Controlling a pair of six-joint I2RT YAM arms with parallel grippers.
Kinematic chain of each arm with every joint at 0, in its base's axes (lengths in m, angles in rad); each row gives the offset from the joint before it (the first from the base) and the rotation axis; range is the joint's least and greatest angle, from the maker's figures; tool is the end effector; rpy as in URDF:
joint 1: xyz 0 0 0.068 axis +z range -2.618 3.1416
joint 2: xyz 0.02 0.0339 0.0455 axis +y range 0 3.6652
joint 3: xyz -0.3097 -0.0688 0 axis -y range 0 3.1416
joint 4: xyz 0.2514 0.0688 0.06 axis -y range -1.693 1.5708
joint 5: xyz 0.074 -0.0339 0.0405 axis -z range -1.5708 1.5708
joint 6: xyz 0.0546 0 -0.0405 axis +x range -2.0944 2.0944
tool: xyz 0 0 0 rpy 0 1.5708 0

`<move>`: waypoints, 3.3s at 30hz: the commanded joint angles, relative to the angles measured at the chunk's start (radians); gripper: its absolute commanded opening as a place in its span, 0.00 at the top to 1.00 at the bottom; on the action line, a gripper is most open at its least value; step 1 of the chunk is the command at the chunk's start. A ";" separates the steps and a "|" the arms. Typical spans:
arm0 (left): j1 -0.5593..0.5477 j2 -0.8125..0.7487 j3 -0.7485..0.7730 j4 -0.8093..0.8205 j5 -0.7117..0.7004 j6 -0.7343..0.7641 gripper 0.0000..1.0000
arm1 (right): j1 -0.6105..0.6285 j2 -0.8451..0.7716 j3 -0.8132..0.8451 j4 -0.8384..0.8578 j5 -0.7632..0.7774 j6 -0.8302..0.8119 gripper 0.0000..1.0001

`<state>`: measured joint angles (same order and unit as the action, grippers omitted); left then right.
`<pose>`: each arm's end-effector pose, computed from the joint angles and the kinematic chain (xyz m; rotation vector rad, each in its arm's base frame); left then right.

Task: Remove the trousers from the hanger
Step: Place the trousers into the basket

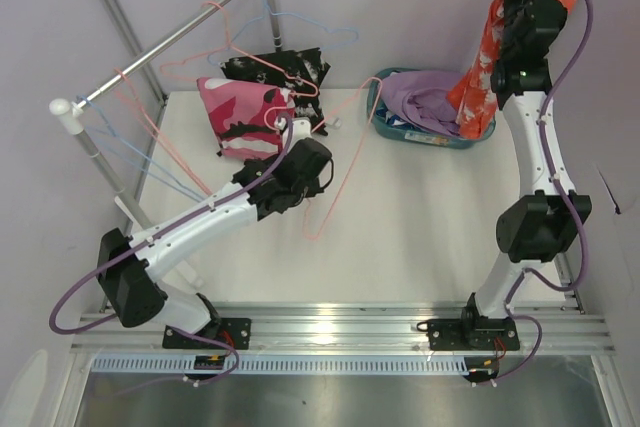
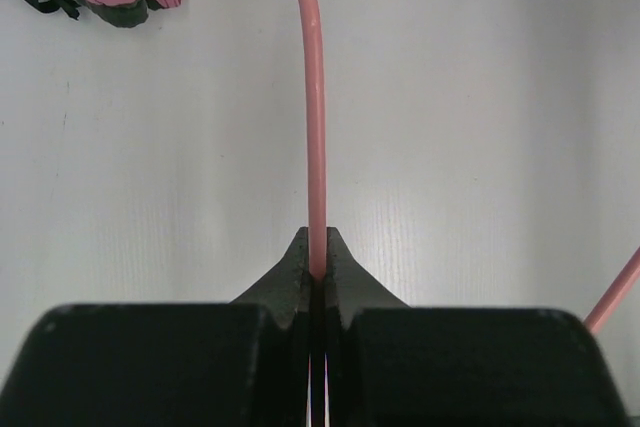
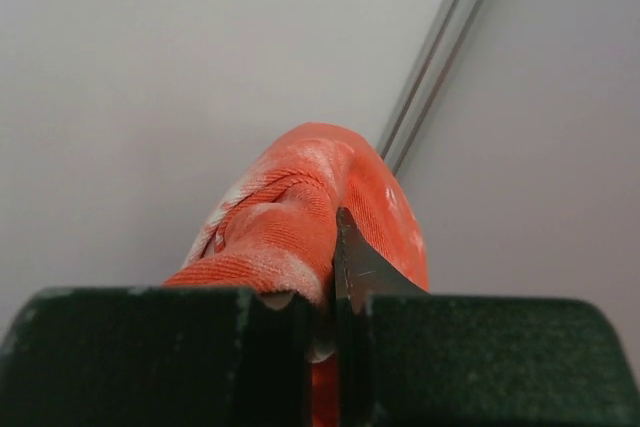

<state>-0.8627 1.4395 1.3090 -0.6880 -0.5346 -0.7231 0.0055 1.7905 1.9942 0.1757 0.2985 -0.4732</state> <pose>0.2287 -0.2244 0.3590 -0.0856 2.2562 -0.2002 0.4389 -0.0136 0.5721 -0.0259 1.2293 -0.5859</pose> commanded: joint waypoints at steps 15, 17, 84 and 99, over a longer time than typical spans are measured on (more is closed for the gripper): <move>0.002 0.054 0.076 0.097 0.054 0.128 1.00 | -0.168 0.175 0.287 0.292 -0.154 -0.042 1.00; 0.004 0.081 0.097 0.096 0.061 0.140 1.00 | -0.186 0.175 0.323 0.285 -0.156 -0.027 1.00; 0.045 -0.119 -0.172 0.275 0.219 0.186 1.00 | 0.076 -0.006 -0.248 -0.116 -0.414 -0.493 1.00; 0.045 -0.128 -0.180 0.268 0.235 0.174 1.00 | 0.036 -0.065 -0.460 -0.113 -0.243 -0.538 1.00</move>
<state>-0.8230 1.3407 1.1240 -0.4541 -0.3229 -0.5488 0.0662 1.8233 1.5658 -0.0025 -0.0216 -0.9920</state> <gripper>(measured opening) 0.042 0.068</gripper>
